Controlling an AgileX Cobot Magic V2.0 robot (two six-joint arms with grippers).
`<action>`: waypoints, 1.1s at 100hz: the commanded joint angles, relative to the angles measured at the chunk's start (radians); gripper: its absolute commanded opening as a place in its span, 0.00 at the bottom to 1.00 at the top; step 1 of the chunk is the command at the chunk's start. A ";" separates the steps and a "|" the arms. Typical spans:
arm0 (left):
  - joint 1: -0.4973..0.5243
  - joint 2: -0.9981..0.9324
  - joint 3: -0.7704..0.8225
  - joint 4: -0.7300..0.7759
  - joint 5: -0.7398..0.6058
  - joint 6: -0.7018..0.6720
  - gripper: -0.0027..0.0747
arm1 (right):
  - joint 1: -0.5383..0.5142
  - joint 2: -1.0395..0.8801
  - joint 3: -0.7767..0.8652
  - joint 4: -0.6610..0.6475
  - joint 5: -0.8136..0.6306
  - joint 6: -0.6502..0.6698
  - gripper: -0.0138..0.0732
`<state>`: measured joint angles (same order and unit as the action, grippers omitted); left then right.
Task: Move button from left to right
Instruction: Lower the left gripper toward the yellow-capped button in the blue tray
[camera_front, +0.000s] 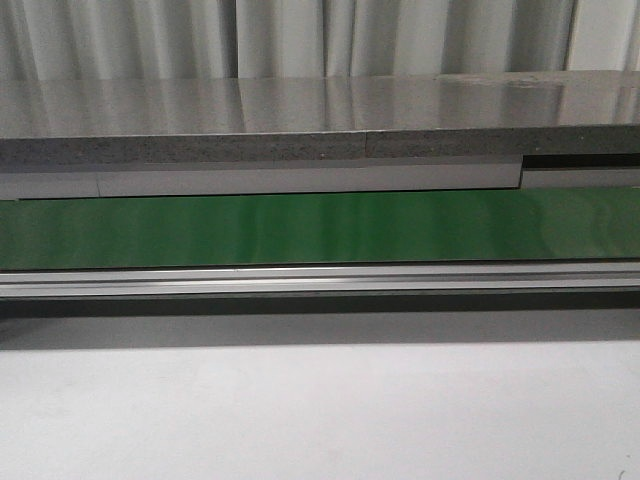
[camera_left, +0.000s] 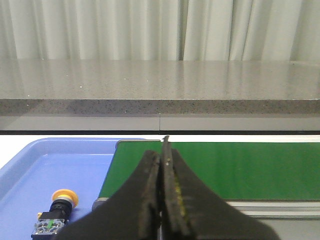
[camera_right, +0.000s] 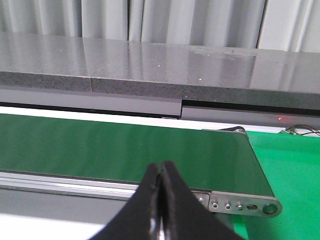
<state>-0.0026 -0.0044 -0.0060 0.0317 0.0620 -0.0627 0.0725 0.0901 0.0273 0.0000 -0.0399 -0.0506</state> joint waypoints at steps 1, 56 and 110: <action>-0.006 -0.032 0.059 0.000 -0.076 -0.007 0.01 | -0.003 0.005 -0.014 -0.006 -0.077 -0.005 0.08; -0.006 -0.032 0.043 -0.007 -0.100 -0.007 0.01 | -0.003 0.005 -0.014 -0.006 -0.077 -0.005 0.08; -0.006 0.304 -0.451 -0.098 0.348 -0.007 0.01 | -0.003 0.005 -0.014 -0.006 -0.077 -0.005 0.08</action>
<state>-0.0026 0.2069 -0.3200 -0.0567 0.3457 -0.0627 0.0725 0.0901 0.0273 0.0000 -0.0399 -0.0506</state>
